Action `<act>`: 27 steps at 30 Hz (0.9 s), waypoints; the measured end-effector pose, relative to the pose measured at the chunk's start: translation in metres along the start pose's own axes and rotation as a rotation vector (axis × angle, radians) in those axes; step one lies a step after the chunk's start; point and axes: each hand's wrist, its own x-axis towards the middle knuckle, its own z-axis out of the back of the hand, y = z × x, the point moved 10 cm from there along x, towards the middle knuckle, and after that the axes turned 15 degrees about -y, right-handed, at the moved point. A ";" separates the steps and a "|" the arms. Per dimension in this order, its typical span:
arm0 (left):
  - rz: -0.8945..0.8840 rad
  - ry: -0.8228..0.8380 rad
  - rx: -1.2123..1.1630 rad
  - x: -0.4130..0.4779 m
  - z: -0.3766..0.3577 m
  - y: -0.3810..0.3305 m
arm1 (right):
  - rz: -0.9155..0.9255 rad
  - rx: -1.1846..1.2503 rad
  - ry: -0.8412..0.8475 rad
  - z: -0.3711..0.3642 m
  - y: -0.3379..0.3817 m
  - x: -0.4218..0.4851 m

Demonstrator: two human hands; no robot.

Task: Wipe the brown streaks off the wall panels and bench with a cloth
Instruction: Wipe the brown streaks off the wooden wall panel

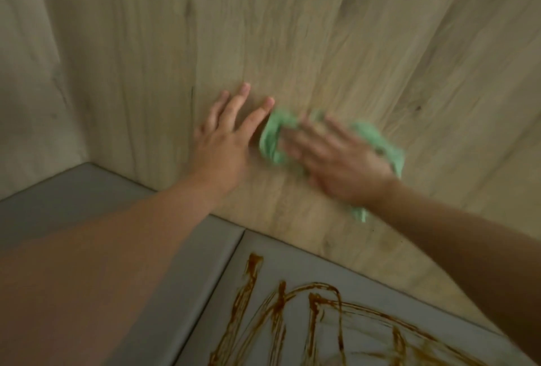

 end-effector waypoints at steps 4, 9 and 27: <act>0.055 -0.039 -0.023 0.001 0.016 0.013 | -0.404 -0.120 -0.102 0.031 -0.064 0.033; 0.296 0.019 -0.101 -0.028 -0.002 0.018 | 0.002 -0.013 0.014 -0.029 0.058 -0.003; 0.016 0.128 -0.052 -0.102 -0.043 -0.064 | 0.350 0.171 0.285 -0.012 0.101 -0.222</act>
